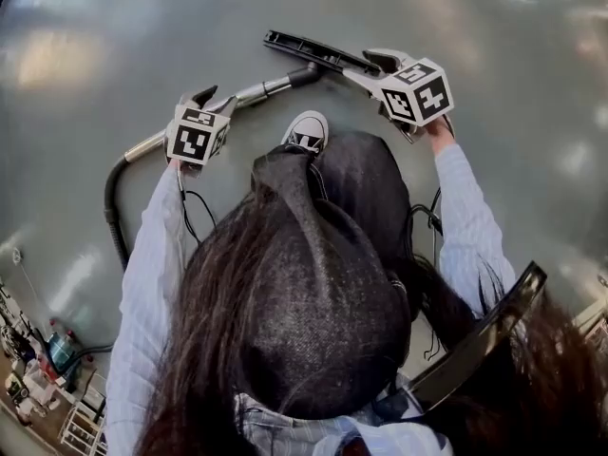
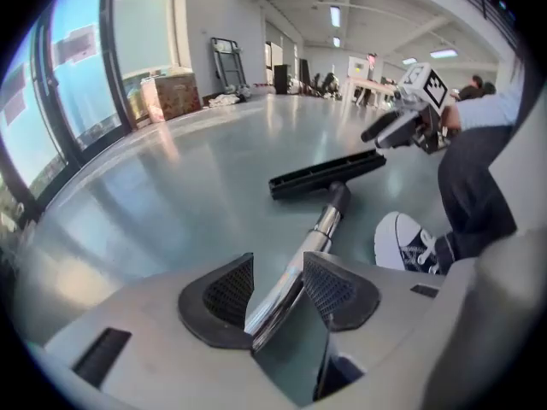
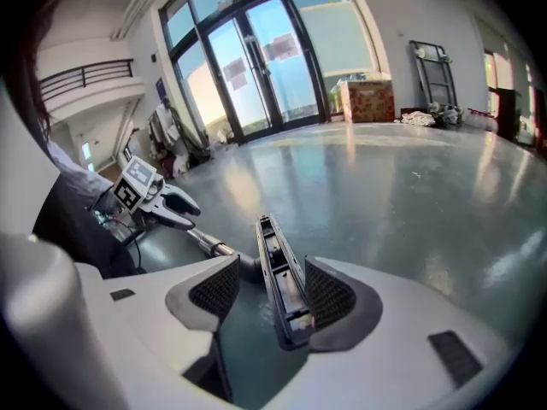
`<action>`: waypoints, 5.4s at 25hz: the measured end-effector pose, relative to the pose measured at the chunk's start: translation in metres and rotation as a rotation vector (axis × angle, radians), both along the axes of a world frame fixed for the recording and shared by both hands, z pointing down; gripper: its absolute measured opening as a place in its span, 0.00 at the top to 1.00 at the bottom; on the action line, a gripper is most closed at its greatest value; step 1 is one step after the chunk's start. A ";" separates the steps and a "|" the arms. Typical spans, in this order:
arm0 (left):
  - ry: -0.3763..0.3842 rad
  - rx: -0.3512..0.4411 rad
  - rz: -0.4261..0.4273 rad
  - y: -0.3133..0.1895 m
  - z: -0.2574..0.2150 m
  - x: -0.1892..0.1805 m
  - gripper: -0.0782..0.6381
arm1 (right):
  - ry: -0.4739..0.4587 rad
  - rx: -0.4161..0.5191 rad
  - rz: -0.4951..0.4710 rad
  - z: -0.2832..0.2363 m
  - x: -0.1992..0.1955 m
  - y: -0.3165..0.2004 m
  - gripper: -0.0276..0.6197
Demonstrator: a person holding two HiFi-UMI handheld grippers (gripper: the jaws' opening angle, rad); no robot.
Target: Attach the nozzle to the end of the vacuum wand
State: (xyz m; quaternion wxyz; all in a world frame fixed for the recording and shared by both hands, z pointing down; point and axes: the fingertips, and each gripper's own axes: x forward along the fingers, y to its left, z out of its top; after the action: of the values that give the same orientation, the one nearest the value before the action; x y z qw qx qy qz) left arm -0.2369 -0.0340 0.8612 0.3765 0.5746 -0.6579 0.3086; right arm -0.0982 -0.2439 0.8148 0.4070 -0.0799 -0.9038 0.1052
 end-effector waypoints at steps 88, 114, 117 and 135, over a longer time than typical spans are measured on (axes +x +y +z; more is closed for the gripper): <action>0.294 0.580 -0.287 0.367 -0.797 0.127 0.88 | -0.111 -0.259 0.718 -0.719 0.113 0.485 0.95; 0.256 0.667 -0.259 0.404 -0.843 0.425 0.88 | -0.124 -0.059 0.623 -0.740 0.403 0.529 0.95; 0.290 0.675 -0.334 0.425 -0.842 0.437 0.88 | -0.140 -0.092 0.601 -0.740 0.410 0.541 0.95; 0.226 0.699 -0.439 0.491 -0.849 0.480 0.88 | -0.190 -0.133 0.449 -0.758 0.418 0.594 0.95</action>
State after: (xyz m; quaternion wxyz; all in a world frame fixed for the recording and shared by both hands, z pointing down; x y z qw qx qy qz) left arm 0.2428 0.4570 0.0118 0.2854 0.5441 -0.7843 -0.0855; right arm 0.3199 0.3499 0.0564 0.2805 0.0868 -0.9242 0.2441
